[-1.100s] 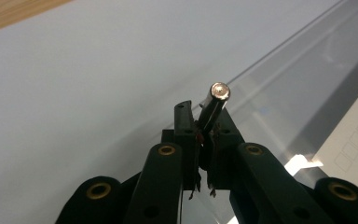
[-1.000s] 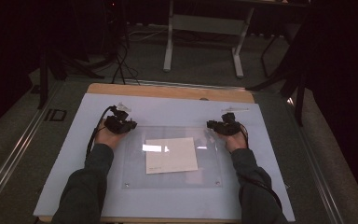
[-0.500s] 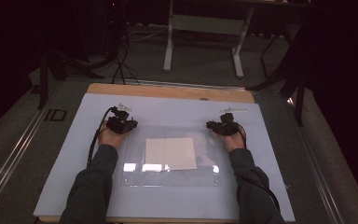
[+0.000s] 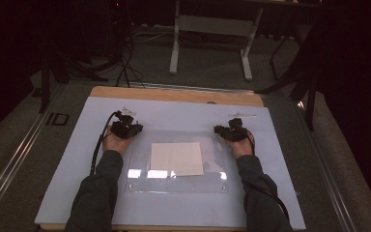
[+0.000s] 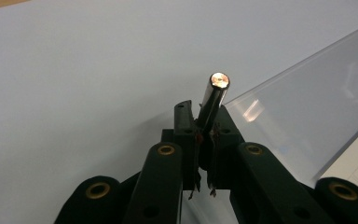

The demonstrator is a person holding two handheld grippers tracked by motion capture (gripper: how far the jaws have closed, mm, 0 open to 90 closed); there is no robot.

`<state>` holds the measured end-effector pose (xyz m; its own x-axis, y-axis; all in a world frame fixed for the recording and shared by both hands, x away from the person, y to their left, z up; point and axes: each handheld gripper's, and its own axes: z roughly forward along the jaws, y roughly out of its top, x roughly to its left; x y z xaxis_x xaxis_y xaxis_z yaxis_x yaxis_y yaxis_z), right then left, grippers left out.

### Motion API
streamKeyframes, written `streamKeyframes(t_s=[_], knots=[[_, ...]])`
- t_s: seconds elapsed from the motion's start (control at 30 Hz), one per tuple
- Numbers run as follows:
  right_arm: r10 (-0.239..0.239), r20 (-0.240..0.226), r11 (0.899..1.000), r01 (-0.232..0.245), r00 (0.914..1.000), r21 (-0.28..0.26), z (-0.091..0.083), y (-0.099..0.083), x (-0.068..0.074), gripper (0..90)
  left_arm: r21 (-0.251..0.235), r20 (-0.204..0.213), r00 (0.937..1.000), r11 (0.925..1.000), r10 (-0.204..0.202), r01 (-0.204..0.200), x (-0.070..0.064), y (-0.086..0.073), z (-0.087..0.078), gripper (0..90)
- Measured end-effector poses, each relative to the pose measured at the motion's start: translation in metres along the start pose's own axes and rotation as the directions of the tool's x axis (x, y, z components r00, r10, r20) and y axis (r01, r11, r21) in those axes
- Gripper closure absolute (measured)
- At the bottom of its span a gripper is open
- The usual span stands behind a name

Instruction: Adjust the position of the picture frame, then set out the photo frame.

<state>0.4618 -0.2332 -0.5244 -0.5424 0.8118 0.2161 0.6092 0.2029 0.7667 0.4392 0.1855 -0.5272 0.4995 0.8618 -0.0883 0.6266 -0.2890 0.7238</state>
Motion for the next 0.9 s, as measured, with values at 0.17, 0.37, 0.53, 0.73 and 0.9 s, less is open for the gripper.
streamKeyframes(t_s=[0.17,0.37,0.53,0.73,0.9], knots=[[0.003,-0.007,1.0,-0.003,1.0,-0.004,0.0,-0.001,-0.001,81.0,-0.008,-0.003,1.0,0.9999,-0.009,0.009,0.0,-0.001,0.0,84.4],[0.005,-0.015,1.0,-0.005,0.9999,-0.01,0.001,-0.002,-0.002,80.8,-0.022,-0.003,0.9999,0.9996,-0.017,0.017,-0.001,-0.003,0.0,83.6],[0.008,-0.018,1.0,-0.008,0.9998,-0.017,0.001,-0.003,-0.002,80.6,-0.032,-0.011,0.9999,0.9995,-0.007,0.006,-0.002,-0.004,-0.002,81.6],[0.003,-0.022,1.0,-0.003,0.9998,-0.02,0.001,-0.004,-0.003,80.6,-0.094,0.019,0.9997,0.9954,-0.016,0.018,0.001,-0.007,-0.013,72.6],[-0.003,-0.022,1.0,0.003,0.9997,-0.026,0.001,-0.005,-0.003,80.5,-0.16,0.049,0.9983,0.9864,-0.031,0.038,0.003,-0.009,-0.022,67.4]])
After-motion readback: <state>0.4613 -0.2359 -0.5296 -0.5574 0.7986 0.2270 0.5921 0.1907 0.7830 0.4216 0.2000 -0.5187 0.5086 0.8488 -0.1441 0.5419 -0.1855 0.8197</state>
